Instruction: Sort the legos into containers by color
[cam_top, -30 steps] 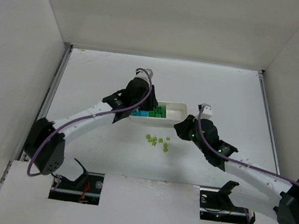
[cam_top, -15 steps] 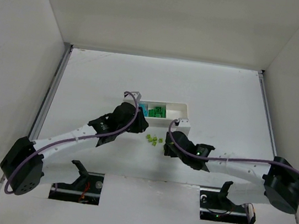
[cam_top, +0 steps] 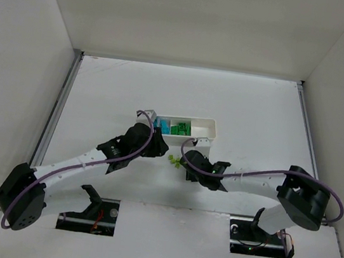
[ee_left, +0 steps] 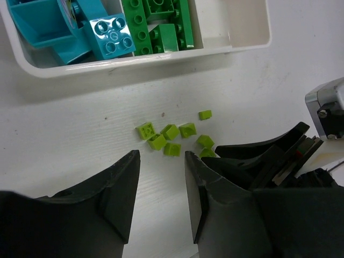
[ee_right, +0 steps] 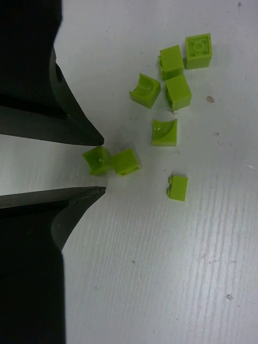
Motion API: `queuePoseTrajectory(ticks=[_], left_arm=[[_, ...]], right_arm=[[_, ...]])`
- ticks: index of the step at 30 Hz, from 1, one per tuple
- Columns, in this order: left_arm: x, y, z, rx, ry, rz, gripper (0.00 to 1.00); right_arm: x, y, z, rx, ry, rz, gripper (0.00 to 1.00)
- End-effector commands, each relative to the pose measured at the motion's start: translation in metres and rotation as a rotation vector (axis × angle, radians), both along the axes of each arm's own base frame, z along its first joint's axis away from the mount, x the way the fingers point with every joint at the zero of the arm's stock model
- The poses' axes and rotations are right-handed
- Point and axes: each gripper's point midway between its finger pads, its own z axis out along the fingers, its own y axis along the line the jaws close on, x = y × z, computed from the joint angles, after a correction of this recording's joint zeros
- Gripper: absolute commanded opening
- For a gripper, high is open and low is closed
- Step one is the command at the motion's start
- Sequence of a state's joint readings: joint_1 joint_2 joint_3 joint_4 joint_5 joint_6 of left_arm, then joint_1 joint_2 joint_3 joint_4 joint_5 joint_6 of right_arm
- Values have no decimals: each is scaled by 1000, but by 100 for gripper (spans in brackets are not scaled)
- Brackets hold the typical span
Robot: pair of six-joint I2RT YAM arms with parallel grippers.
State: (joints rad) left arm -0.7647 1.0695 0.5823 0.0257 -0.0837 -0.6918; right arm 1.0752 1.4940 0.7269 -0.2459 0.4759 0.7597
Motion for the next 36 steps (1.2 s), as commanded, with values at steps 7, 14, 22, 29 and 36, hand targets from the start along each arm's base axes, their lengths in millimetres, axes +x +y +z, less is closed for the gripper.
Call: queuePoseTrajectory(ticks=[7,14,22,29,36], left_arm=[[1,2,-4,-4,-3,12,41],[3,-3,-14,63,7,-14,43],[7,-17,-23,127,-10,-18,43],[9,-25,-26,161,-28,-35,43],[15,-23,-33,224,-51,-23,43]], right_arm=[[0,18,13,52,-29,8,20],[2,21,95,219,-138,53,20],[115,0,134,221,-288,-75,20],[173,-12,114,143,-290,-154,21],[191,-18,105,84,-301,-188,22]])
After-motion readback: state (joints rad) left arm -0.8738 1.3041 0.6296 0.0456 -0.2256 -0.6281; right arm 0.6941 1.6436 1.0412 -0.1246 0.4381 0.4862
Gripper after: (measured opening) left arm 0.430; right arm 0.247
